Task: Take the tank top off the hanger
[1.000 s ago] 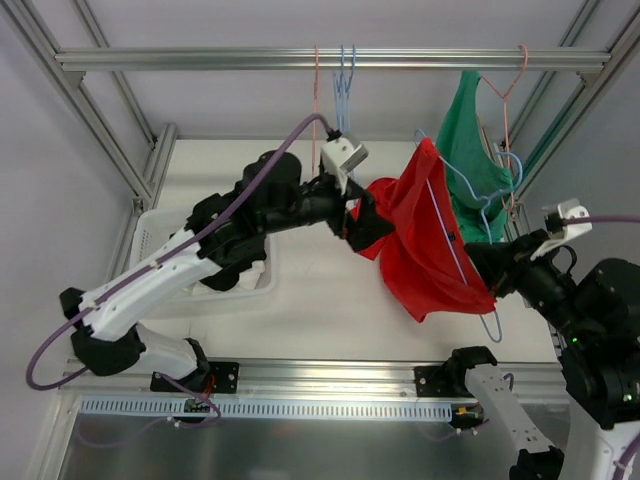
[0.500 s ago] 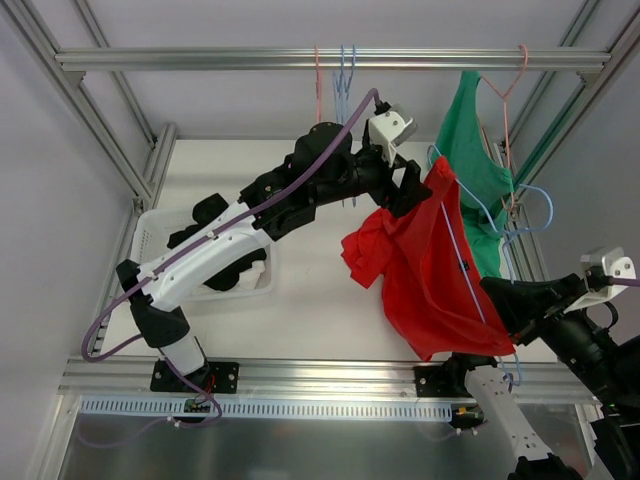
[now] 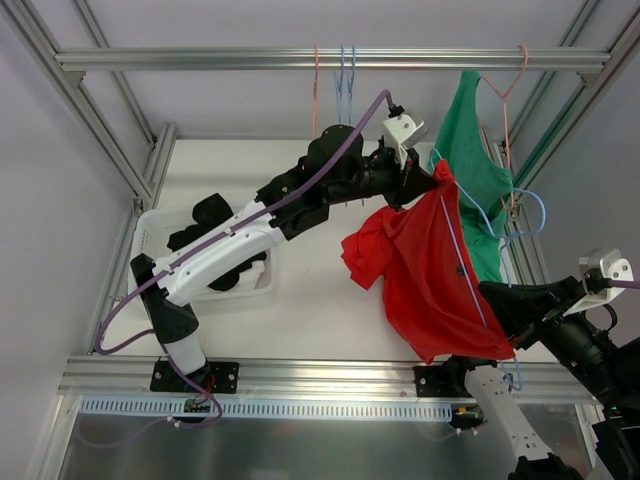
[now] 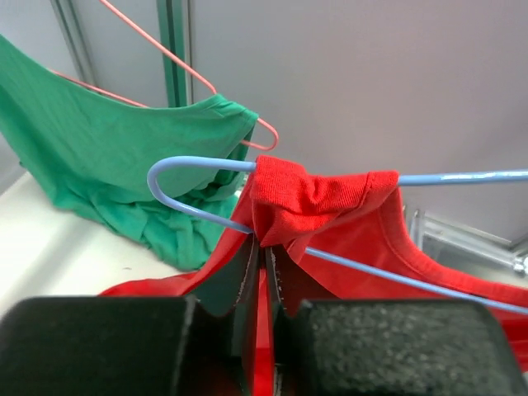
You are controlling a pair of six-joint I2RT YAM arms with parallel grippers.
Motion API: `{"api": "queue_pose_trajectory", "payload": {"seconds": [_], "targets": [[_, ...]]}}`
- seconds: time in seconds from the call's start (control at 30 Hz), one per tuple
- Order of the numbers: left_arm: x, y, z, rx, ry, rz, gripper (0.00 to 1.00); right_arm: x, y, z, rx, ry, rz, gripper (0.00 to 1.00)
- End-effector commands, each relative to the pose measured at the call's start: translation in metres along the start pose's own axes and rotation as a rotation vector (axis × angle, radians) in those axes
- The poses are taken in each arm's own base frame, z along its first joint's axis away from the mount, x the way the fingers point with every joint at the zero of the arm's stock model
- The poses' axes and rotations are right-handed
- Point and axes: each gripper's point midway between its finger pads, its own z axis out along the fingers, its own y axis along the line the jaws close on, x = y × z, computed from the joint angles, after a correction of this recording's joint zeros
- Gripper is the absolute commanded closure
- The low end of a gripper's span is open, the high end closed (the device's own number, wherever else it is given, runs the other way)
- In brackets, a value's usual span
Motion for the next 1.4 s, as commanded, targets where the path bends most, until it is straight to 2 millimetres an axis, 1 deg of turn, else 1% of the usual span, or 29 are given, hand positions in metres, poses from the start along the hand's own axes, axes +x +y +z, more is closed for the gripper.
{"api": "queue_pose_trajectory", "payload": {"seconds": [0.0, 0.07, 0.1, 0.23, 0.27, 0.37, 0.47, 0.57, 0.63, 0.67, 0.73, 0.77, 0.8, 0.83, 0.87, 0.9, 0.93, 0.97, 1.0, 1.03, 1.07, 1.1, 1.13, 1.17, 1.2, 1.23, 1.3, 1.33, 1.37], "targets": [[-0.032, -0.005, -0.012, 0.003, -0.112, 0.018, 1.0, -0.011, 0.005, 0.006, -0.041, -0.02, -0.01, 1.0], [-0.042, 0.005, -0.025, -0.078, -0.148, 0.009, 1.0, -0.006, 0.002, 0.008, -0.032, -0.007, -0.012, 1.0], [-0.034, 0.012, -0.027, -0.117, -0.139, -0.004, 1.0, -0.004, 0.001, 0.009, -0.033, 0.001, -0.011, 1.0], [-0.037, 0.06, -0.061, -0.43, -0.205, -0.08, 1.0, 0.019, 0.006, 0.014, -0.091, 0.056, 0.006, 1.0], [-0.037, 0.081, -0.08, -0.573, -0.237, -0.111, 1.0, 0.024, 0.01, 0.009, -0.112, 0.052, 0.0, 1.0], [-0.04, 0.101, -0.108, -0.737, -0.292, -0.161, 1.0, 0.04, 0.024, -0.001, -0.197, 0.065, -0.019, 1.0], [-0.046, 0.107, -0.116, -0.787, -0.316, -0.172, 1.0, 0.048, 0.043, -0.022, -0.287, 0.039, -0.07, 1.0], [-0.052, 0.103, -0.109, -0.751, -0.312, -0.156, 1.0, 0.051, 0.064, -0.046, -0.398, -0.003, -0.124, 1.0], [-0.053, 0.086, -0.094, -0.627, -0.283, -0.131, 1.0, 0.045, 0.059, -0.053, -0.349, -0.059, -0.163, 1.0], [-0.051, 0.077, -0.089, -0.568, -0.264, -0.117, 1.0, 0.036, 0.053, -0.054, -0.301, -0.106, -0.18, 1.0], [-0.049, 0.044, -0.077, -0.368, -0.235, -0.094, 1.0, 0.016, 0.034, -0.055, -0.161, -0.207, -0.182, 1.0], [-0.042, 0.034, -0.08, -0.314, -0.219, -0.087, 1.0, -0.001, 0.031, -0.057, -0.129, -0.285, -0.199, 1.0], [-0.034, 0.026, -0.08, -0.264, -0.203, -0.096, 1.0, -0.009, 0.016, -0.051, -0.052, -0.327, -0.177, 1.0], [-0.049, 0.0, -0.09, -0.137, -0.257, -0.085, 1.0, -0.034, 0.021, -0.06, -0.06, -0.464, -0.189, 1.0], [-0.024, -0.022, -0.085, 0.008, -0.225, -0.074, 1.0, -0.034, 0.012, -0.041, -0.057, -0.477, -0.17, 1.0], [-0.006, -0.02, -0.088, 0.003, -0.192, -0.085, 1.0, -0.044, 0.015, -0.037, -0.083, -0.543, -0.17, 1.0], [0.016, -0.048, -0.097, 0.167, -0.18, -0.071, 1.0, -0.08, 0.035, -0.056, -0.171, -0.753, -0.183, 1.0], [0.029, -0.063, -0.101, 0.258, -0.17, -0.065, 1.0, -0.09, 0.039, -0.053, -0.217, -0.825, -0.174, 1.0], [0.044, -0.079, -0.107, 0.351, -0.153, -0.063, 1.0, -0.088, 0.031, -0.028, -0.254, -0.849, -0.15, 1.0], [0.075, -0.097, -0.114, 0.47, -0.105, -0.066, 1.0, -0.117, 0.05, -0.056, -0.346, -1.063, -0.213, 1.0], [0.092, -0.107, -0.115, 0.52, -0.06, -0.091, 1.0, -0.127, 0.046, -0.041, -0.386, -1.086, -0.169, 1.0], [0.111, -0.121, -0.116, 0.579, -0.01, -0.112, 1.0, -0.135, 0.046, -0.041, -0.405, -1.153, -0.179, 1.0], [0.143, -0.132, -0.115, 0.636, 0.073, -0.153, 1.0, -0.144, 0.049, -0.053, -0.43, -1.28, -0.244, 1.0], [0.159, -0.139, -0.114, 0.659, 0.112, -0.167, 1.0, -0.155, 0.036, -0.033, -0.395, -1.298, -0.227, 1.0], [0.182, -0.152, -0.111, 0.684, 0.171, -0.188, 1.0, -0.161, 0.035, -0.037, -0.387, -1.359, -0.258, 1.0], [0.199, -0.153, -0.11, 0.668, 0.209, -0.207, 1.0, -0.167, 0.03, -0.03, -0.351, -1.36, -0.281, 1.0], [0.216, -0.139, -0.098, 0.535, 0.231, -0.234, 1.0, -0.173, 0.017, -0.004, -0.255, -1.285, -0.327, 1.0], [0.225, -0.133, -0.097, 0.493, 0.245, -0.242, 1.0, -0.167, 0.007, 0.02, -0.207, -1.139, -0.297, 0.99], [0.23, -0.118, -0.092, 0.386, 0.254, -0.248, 1.0, -0.159, 0.008, 0.031, -0.219, -1.061, -0.3, 1.0]]}}
